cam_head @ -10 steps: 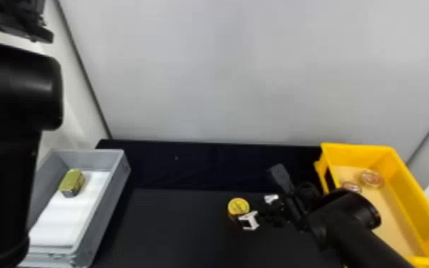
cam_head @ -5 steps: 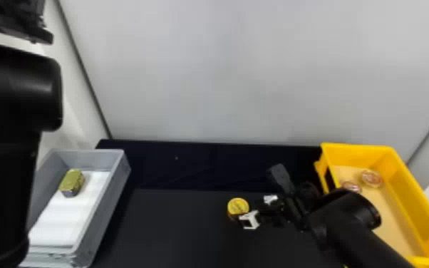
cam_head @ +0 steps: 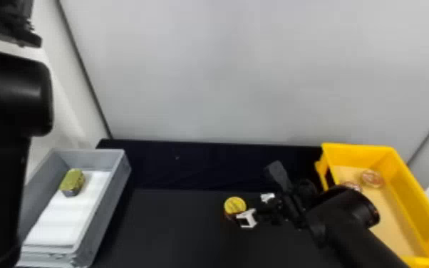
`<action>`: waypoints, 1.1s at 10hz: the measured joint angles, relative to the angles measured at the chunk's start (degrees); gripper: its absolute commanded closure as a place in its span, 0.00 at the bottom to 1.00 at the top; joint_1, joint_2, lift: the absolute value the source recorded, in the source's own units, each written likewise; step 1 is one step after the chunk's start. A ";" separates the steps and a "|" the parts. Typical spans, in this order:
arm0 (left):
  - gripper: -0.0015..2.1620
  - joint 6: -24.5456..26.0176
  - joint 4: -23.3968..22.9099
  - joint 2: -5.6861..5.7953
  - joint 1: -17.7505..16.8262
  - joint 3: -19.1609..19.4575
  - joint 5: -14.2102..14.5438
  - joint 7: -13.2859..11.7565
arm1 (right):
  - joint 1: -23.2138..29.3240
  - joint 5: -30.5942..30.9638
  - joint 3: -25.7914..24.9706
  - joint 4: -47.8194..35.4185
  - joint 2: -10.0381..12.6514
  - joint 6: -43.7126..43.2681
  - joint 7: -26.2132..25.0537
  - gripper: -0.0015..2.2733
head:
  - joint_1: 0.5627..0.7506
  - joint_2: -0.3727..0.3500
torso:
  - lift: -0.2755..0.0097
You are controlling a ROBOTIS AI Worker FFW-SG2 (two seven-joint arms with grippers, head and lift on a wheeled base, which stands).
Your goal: Pick up the round yellow can and place it in the yellow rectangular box
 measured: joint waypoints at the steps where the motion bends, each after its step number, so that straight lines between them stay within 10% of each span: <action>1: 0.07 0.47 -0.36 0.18 0.18 0.16 0.00 -0.06 | 1.19 0.09 0.01 -3.74 -0.63 1.91 0.29 0.29 | 0.53 0.59 | 0.93; 11: 0.07 3.91 -1.93 1.16 0.65 0.73 -0.02 -0.78 | 11.17 11.30 -14.76 -38.94 -9.24 18.45 6.24 0.29 | 0.53 0.59 | 0.93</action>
